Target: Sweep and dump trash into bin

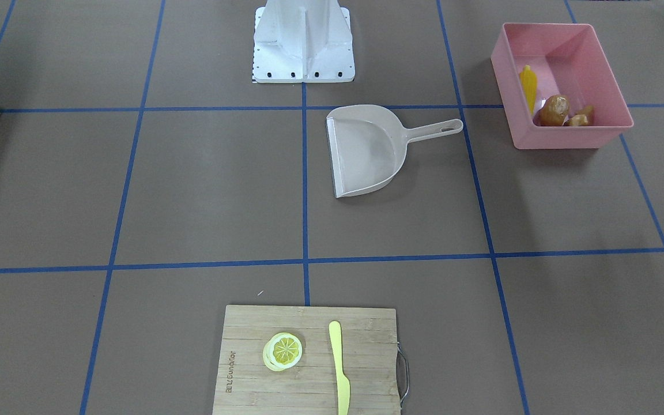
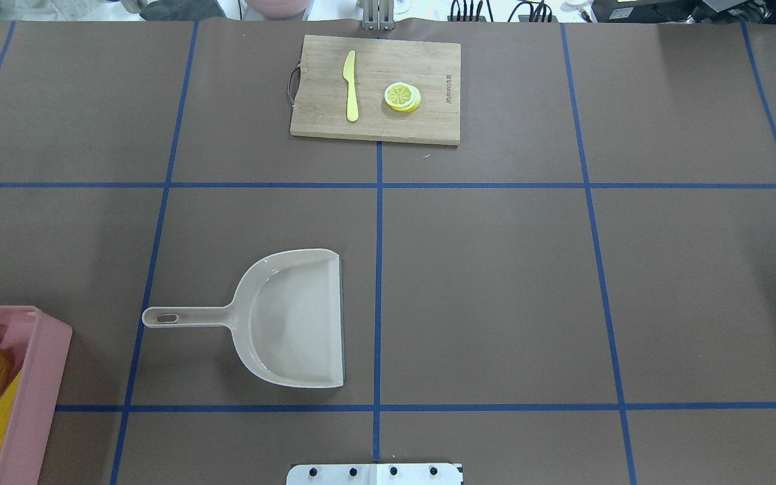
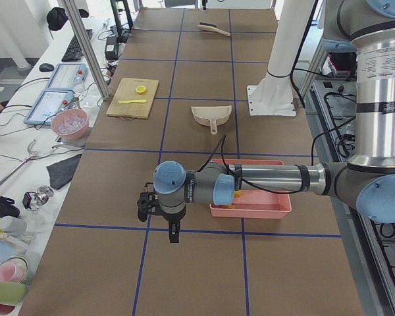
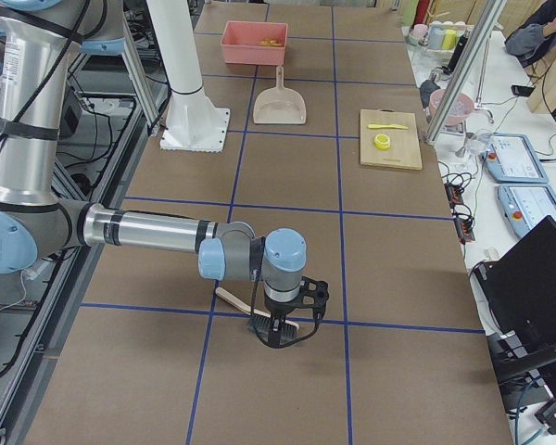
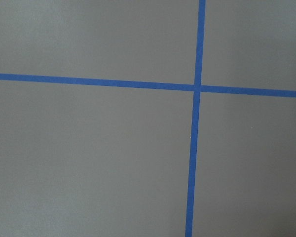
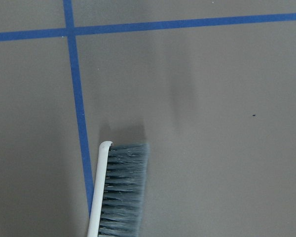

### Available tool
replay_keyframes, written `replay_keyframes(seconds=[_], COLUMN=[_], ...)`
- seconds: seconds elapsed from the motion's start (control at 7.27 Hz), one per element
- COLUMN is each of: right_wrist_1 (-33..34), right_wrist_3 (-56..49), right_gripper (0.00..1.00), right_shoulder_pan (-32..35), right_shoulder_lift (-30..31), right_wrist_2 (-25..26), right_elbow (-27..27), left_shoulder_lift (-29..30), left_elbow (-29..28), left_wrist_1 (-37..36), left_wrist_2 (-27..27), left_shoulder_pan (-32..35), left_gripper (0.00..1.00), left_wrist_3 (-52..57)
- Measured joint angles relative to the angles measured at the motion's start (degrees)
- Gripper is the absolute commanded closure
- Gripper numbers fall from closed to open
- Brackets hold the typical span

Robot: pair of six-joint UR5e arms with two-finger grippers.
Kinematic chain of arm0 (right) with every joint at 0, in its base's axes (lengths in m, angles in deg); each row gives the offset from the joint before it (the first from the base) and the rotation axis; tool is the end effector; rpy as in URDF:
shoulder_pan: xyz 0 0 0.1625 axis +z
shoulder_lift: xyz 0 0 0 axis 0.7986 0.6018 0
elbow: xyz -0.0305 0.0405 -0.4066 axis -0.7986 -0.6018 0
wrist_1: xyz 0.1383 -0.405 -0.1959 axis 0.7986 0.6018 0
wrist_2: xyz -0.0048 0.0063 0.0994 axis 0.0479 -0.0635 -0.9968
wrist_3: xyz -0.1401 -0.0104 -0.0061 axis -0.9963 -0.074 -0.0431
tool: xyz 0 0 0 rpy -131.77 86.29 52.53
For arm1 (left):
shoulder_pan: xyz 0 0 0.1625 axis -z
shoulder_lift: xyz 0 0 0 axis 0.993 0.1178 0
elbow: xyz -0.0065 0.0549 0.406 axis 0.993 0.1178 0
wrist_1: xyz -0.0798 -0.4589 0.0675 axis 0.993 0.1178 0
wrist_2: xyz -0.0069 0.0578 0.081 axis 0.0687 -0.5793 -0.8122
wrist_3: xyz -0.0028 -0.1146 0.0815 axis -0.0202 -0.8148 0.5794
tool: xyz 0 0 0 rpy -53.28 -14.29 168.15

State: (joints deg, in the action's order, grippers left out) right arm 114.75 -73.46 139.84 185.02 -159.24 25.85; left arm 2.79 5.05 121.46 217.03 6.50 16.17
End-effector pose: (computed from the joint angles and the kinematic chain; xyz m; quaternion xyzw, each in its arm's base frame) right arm 0.0242 -0.4667 0.7137 -0.0302 -0.3109 0.0545 0.9484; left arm -0.0338 -0.5220 0.6720 0.0082 0.3730 -0.0365 0.9271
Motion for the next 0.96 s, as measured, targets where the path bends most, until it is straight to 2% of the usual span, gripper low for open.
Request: replay_keyframes(seconds=[0.96], right_wrist_1=[-0.16], right_wrist_3=[0.06], right_gripper=[0.0], right_shoulder_pan=[0.0], right_shoulder_lift=[0.0], right_wrist_2=[0.02], right_elbow=[-0.49], left_shoulder_lift=[0.45], left_elbow=[0.85], left_wrist_1=[1.42], left_wrist_2=[1.19], left_shoulder_pan=[-0.04], left_gripper=[0.01], left_wrist_3=[-0.12])
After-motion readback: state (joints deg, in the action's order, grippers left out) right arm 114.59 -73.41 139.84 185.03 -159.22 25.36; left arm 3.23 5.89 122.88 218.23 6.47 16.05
